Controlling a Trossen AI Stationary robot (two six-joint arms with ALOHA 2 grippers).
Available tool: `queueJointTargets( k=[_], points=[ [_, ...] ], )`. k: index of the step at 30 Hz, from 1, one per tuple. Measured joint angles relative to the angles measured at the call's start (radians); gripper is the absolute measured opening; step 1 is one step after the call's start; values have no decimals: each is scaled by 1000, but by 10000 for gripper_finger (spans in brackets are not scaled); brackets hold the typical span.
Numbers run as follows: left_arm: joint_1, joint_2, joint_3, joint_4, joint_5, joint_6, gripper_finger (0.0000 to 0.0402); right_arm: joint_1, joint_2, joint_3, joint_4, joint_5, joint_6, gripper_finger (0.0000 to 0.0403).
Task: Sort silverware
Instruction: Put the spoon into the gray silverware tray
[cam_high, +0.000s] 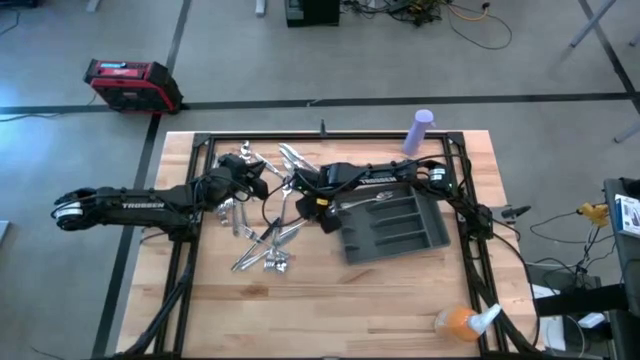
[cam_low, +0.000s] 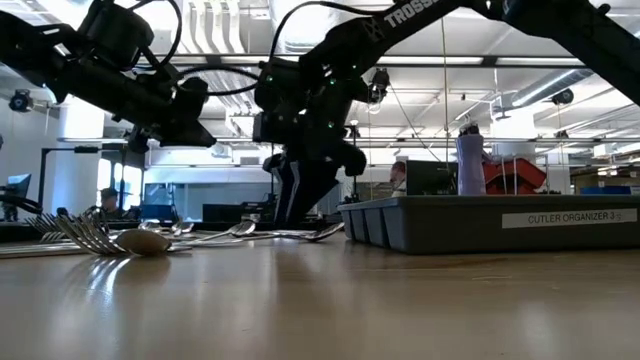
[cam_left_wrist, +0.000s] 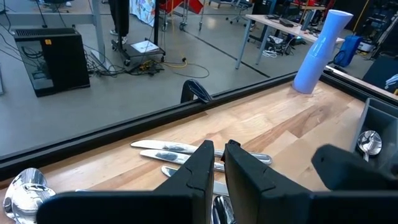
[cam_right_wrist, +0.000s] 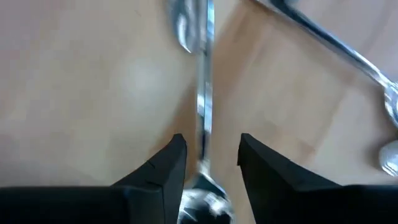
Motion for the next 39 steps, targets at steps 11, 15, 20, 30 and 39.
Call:
queueJointTargets(
  k=[11,15,20,30,39],
  points=[
    [1,0,0,0,0,8,25,3,94,5,13,72,-17,48],
    [1,0,-1,0,0,14,25,2,94,5,12,86,-54,9],
    [0,-5,-1,11,-16,32,25,2,77,42,1,140,-57,3],
    [1,-27,-1,2,-80,53,25,1,-5,207,-149,290,-57,1],
    [0,-27,-2,-95,-79,26,25,0,-240,15,-382,235,208,0]
  ],
)
